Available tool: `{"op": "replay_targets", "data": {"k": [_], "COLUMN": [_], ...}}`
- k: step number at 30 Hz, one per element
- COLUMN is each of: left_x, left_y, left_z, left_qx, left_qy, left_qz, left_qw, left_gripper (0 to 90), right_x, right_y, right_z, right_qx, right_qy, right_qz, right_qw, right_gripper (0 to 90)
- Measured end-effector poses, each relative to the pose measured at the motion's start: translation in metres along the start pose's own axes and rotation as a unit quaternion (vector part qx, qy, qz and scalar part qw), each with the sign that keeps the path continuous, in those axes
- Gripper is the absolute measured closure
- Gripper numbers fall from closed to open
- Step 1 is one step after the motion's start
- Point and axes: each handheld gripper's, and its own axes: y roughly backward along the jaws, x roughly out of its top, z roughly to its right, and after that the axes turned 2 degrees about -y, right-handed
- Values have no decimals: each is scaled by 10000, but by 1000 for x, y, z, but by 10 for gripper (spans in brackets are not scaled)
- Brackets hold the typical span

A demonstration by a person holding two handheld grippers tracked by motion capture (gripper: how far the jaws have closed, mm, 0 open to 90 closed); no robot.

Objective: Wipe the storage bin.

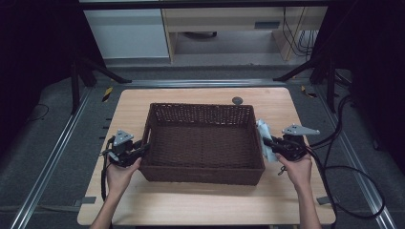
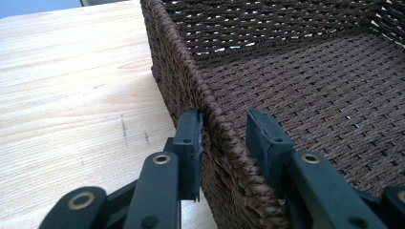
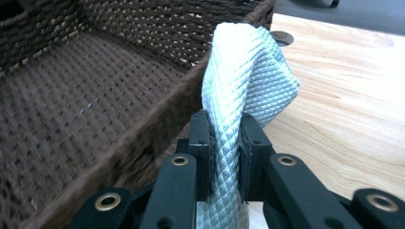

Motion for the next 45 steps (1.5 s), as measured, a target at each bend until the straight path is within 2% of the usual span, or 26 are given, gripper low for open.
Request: {"op": "replay_targets", "data": {"k": [4, 8, 11, 14, 22, 24, 28, 30, 33, 39, 45], "left_x": [0, 0, 0, 0, -1, -1, 0, 0, 0, 2, 5], "left_y": [0, 0, 0, 0, 0, 0, 0, 0, 0, 0, -5], "left_z": [0, 0, 0, 0, -1, -1, -1, 0, -1, 0, -6], "left_qx": [-6, -8, 5, 17, 44, 42, -13, -28, -50, 26, 149], "left_qy": [3, 9, -6, -11, -15, -17, -6, 0, 47, 53, 99], "left_qz": [0, -5, 1, 3, 21, 8, -9, -24, -33, -71, -88], "left_qw": [10000, 10000, 10000, 10000, 10000, 10000, 10000, 10000, 10000, 10000, 9998], "left_gripper": [659, 658, 657, 655, 629, 629, 646, 665, 679, 688, 689], "right_x": [-7, -15, -23, -32, -45, -43, -29, -22, -15, -15, -22], "right_y": [0, -6, -10, -17, -35, -32, -12, -2, 9, 7, -3], "right_z": [-4, -8, -7, -5, -2, -3, -4, -7, -12, -17, -15], "right_qx": [118, 62, 52, -14, -21, -1, 52, 94, 128, 116, 105], "right_qy": [41, 150, 85, 71, -34, -46, -27, 57, 136, 220, 196], "right_qz": [-99, -398, -522, -814, -1294, -1198, -592, -325, -109, -204, -481], "right_qw": [9999, 9991, 9986, 9967, 9916, 9928, 9982, 9994, 9998, 9995, 9986], "right_gripper": [792, 792, 792, 792, 791, 790, 790, 790, 790, 790, 790]}}
